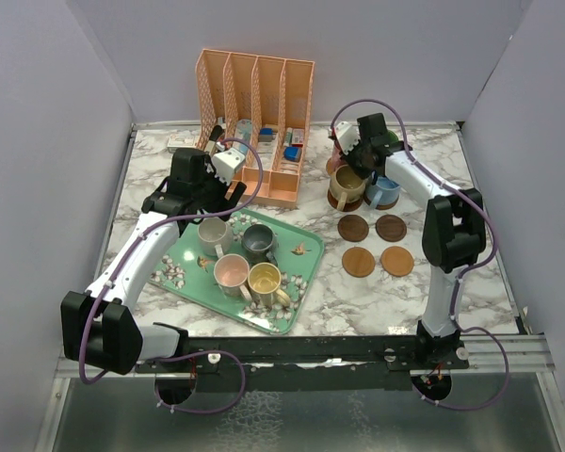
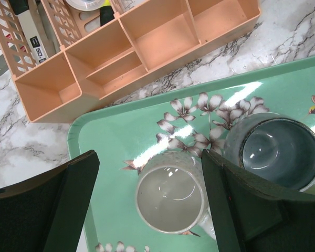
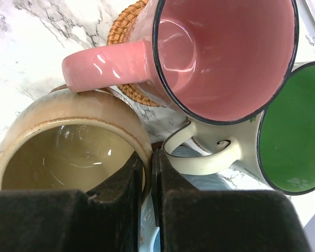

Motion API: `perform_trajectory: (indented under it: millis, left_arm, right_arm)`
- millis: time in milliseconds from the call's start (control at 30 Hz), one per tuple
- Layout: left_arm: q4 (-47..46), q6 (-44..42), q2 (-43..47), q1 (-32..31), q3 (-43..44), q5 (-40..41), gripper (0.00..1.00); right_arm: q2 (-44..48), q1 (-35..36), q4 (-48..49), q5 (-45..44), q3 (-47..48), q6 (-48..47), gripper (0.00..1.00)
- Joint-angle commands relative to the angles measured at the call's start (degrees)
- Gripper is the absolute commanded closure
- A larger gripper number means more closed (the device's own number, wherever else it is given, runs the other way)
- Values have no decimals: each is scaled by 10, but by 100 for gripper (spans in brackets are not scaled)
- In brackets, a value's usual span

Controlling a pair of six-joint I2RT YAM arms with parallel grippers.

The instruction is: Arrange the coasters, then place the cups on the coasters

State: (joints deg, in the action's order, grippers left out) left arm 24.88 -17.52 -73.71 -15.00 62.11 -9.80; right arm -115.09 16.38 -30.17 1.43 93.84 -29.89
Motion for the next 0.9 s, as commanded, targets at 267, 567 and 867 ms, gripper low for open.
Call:
perform_trajectory:
  millis: [267, 567, 867]
  left_arm:
    - [-15, -4, 6, 5, -2, -1, 17]
    - [-16, -5, 9, 5, -6, -3, 17]
    - [-16, -5, 13, 6, -8, -4, 17]
  right_arm:
    - [-13, -5, -2, 19, 33, -15, 99]
    - [-18, -6, -2, 13, 35, -23, 99]
    - [-22, -8, -6, 8, 37, -26, 99]
